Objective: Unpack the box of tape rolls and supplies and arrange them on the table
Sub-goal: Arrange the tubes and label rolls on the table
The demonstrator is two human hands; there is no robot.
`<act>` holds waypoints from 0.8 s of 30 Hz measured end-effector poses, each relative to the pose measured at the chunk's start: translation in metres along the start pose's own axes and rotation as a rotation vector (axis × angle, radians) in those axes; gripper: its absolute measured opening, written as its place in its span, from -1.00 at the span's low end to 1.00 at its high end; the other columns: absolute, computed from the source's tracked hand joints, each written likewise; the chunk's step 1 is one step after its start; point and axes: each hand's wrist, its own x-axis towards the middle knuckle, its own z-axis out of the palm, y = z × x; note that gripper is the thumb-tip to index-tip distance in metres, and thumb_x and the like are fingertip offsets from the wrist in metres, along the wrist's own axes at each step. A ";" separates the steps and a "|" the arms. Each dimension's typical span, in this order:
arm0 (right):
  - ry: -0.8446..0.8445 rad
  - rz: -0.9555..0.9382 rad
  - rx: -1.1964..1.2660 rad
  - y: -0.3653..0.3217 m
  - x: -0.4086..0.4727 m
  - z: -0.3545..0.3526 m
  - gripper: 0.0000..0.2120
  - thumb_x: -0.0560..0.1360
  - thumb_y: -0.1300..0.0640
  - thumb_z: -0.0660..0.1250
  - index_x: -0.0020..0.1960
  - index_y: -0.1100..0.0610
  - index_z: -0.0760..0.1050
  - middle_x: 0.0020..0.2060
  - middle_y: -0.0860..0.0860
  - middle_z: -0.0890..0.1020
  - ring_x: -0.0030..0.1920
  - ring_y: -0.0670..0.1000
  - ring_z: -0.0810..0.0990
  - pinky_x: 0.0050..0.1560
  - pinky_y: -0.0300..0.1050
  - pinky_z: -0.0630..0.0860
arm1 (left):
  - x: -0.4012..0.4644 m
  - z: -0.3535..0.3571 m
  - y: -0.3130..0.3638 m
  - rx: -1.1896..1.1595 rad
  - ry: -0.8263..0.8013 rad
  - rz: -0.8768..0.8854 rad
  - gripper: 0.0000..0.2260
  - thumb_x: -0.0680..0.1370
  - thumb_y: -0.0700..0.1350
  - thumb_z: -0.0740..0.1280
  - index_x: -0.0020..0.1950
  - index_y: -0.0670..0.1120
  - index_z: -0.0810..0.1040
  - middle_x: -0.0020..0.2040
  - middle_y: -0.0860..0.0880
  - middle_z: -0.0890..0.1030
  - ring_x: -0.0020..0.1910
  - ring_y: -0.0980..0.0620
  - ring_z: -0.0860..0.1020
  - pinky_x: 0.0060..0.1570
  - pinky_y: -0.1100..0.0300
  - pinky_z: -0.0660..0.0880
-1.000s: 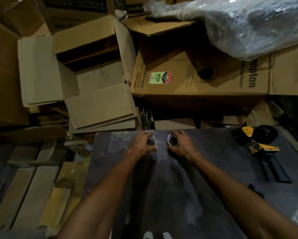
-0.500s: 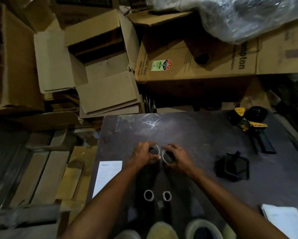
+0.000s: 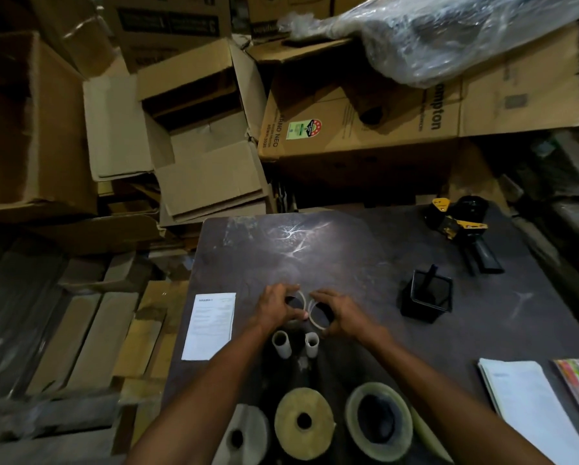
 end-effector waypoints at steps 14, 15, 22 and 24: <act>0.039 0.021 0.022 -0.015 -0.035 -0.005 0.17 0.19 0.06 0.63 0.59 0.00 -0.04 0.53 0.04 0.17 0.46 0.08 0.28 0.38 -0.17 0.28 | -0.043 -0.017 0.009 -0.100 0.106 0.018 -0.70 0.58 0.10 0.31 0.17 -0.05 0.65 0.09 -0.03 0.69 0.13 -0.01 0.62 0.16 0.12 0.53; 0.064 0.029 0.039 -0.015 -0.039 -0.004 0.18 0.21 0.06 0.62 0.59 0.00 -0.07 0.54 0.05 0.14 0.48 0.10 0.25 0.39 -0.17 0.26 | -0.046 -0.021 0.009 -0.097 0.133 0.011 -0.69 0.60 0.10 0.27 0.18 -0.05 0.65 0.09 -0.03 0.69 0.12 -0.01 0.62 0.15 0.13 0.51; 0.153 0.146 0.171 -0.020 -0.075 0.006 0.13 0.30 0.17 0.58 0.60 0.09 -0.13 0.54 0.11 0.16 0.48 0.10 0.26 0.34 -0.22 0.26 | -0.082 -0.034 -0.006 -0.221 0.236 -0.060 -0.72 0.64 0.11 0.20 0.10 -0.02 0.59 0.01 -0.03 0.62 -0.02 -0.03 0.58 0.00 0.11 0.47; 0.199 0.171 0.154 -0.025 -0.087 0.013 0.09 0.33 0.15 0.56 0.60 0.12 -0.11 0.54 0.13 0.16 0.50 0.12 0.23 0.40 -0.18 0.21 | -0.096 -0.029 -0.018 -0.242 0.269 -0.070 -0.76 0.64 0.08 0.22 0.13 -0.02 0.58 0.04 -0.04 0.60 0.03 -0.05 0.56 0.09 0.08 0.48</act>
